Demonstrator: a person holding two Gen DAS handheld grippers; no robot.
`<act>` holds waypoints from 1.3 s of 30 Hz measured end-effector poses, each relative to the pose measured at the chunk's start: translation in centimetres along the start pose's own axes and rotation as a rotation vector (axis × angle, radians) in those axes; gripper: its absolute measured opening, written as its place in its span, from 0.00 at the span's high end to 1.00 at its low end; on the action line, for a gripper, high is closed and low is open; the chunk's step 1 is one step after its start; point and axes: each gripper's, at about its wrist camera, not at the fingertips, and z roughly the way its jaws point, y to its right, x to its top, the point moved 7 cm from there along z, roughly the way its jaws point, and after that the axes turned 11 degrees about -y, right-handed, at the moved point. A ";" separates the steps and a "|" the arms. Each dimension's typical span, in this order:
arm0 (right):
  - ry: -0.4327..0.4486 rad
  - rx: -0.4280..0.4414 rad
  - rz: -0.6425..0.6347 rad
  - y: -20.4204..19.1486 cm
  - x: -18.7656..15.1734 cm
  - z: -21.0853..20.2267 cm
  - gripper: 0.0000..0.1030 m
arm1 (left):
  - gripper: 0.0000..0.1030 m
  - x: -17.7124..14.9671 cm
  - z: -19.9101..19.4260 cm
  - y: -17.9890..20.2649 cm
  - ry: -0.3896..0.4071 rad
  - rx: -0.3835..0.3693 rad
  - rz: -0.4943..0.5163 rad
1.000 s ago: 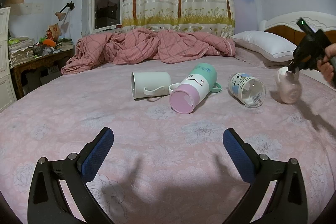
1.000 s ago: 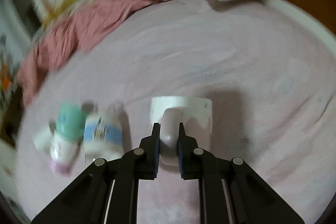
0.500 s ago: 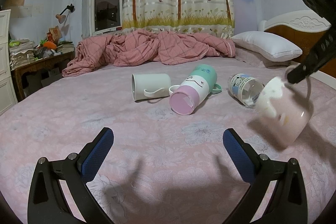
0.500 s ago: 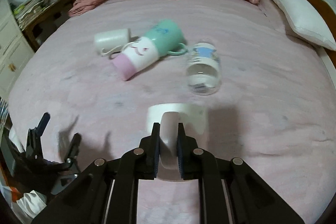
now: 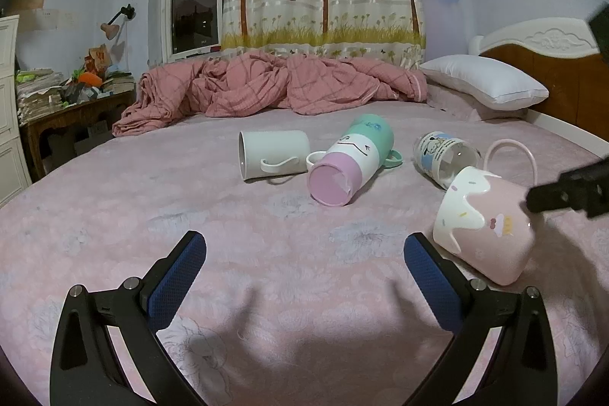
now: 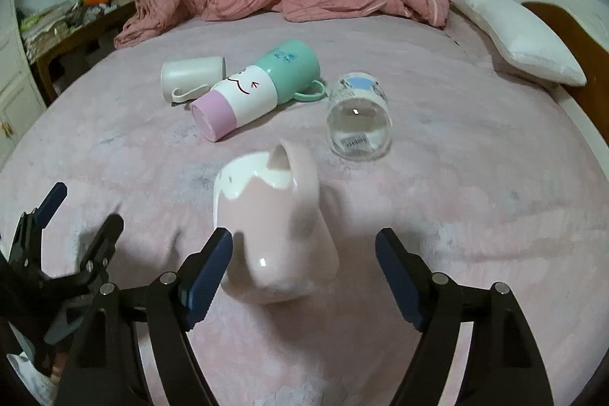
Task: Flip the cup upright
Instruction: 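Lift the pink mug with the right gripper and set it down upside down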
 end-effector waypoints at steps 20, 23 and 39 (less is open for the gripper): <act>0.142 -0.113 0.296 8.7 -6.7 -0.7 0.09 | 0.00 -0.1 0.1 0.1 0.010 0.004 0.005; 0.163 -0.126 0.278 8.2 -6.6 -0.8 0.00 | 0.00 -0.2 0.2 0.2 0.019 0.008 0.010; 0.115 -0.134 0.212 5.6 -6.7 1.6 0.00 | 0.00 -0.1 0.4 0.0 0.025 0.011 0.011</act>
